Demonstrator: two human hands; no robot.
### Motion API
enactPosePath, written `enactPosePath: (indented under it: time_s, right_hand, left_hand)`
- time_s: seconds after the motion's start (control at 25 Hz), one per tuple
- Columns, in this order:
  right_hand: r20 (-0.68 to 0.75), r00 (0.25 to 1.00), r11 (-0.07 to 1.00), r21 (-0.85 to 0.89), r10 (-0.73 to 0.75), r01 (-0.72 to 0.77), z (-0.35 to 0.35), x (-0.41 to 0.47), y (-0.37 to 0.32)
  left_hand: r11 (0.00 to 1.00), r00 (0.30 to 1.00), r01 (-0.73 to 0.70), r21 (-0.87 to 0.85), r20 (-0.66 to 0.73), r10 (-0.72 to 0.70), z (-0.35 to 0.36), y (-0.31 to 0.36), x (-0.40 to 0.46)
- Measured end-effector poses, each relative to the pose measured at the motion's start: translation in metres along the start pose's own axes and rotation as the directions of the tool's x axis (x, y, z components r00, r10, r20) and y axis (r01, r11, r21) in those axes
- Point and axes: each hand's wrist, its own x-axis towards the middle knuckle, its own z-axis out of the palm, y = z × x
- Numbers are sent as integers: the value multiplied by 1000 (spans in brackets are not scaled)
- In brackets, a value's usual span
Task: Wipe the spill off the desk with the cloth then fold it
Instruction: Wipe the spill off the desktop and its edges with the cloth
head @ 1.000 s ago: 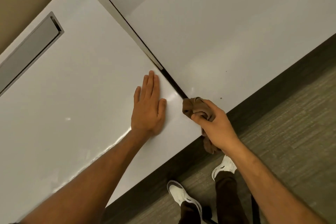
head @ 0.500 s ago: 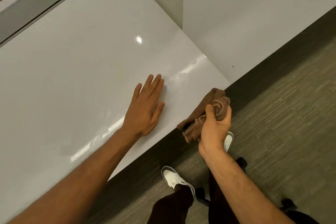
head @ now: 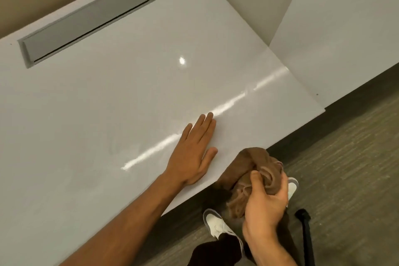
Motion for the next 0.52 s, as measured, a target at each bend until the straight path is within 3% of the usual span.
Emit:
enactPosePath:
  time_s: [0.12, 0.2, 0.24, 0.32, 0.4, 0.52]
  right_hand:
    - [103, 954, 955, -65, -282, 289, 7, 37, -45]
    - [234, 903, 871, -262, -361, 416, 28, 78, -74]
    - [345, 864, 764, -418, -366, 491, 42, 95, -84]
    - [508, 792, 419, -672, -339, 611, 59, 117, -79]
    - [559, 727, 193, -723, -399, 663, 66, 125, -65]
    - [522, 715, 196, -727, -464, 658, 83, 136, -59]
  left_hand:
    - [983, 980, 184, 10, -77, -182, -22, -43, -43]
    - [953, 950, 301, 24, -95, -298, -31, -69, -59]
    - [936, 932, 352, 14, -103, -348, -33, -78, -63]
    - [911, 907, 411, 3, -103, -409, -33, -86, -64]
    - [908, 904, 418, 36, -120, -411, -27, -88, -65]
    - [901, 900, 429, 60, -114, -421, -23, -91, -62]
